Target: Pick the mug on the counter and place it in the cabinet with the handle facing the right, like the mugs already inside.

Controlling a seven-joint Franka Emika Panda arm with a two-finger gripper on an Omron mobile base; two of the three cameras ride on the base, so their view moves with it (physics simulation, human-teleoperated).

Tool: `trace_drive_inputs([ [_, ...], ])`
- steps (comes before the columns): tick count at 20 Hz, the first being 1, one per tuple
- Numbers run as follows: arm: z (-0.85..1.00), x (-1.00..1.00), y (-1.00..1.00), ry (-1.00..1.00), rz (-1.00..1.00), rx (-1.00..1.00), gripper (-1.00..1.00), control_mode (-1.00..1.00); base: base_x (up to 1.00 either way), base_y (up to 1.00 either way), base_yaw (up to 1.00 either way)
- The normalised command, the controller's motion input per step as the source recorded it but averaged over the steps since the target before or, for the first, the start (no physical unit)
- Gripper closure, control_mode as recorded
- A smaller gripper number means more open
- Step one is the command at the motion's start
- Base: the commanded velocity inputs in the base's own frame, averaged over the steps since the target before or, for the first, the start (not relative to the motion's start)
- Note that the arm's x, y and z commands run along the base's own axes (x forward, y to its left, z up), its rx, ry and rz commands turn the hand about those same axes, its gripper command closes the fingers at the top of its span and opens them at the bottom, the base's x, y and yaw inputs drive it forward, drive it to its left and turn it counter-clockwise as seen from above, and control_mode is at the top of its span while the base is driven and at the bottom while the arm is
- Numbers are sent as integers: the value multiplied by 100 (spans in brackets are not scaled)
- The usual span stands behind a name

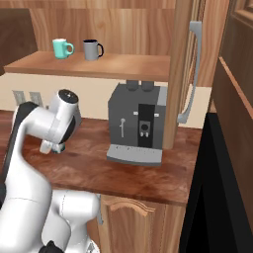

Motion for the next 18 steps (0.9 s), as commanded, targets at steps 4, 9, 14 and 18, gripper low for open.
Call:
trace_drive_inputs([
  [4, -26, 0, 5, -2, -7, 10, -100, -100, 0, 0, 0],
  [9, -28, 0, 5, -1, -6, 10, -100, -100, 0, 0, 0],
  [14, -26, 4, 6, -2, -6, 9, -100, -100, 0, 0, 0],
  [18, -25, 11, 6, 0, -5, 9, -100, -100, 0, 0, 0],
])
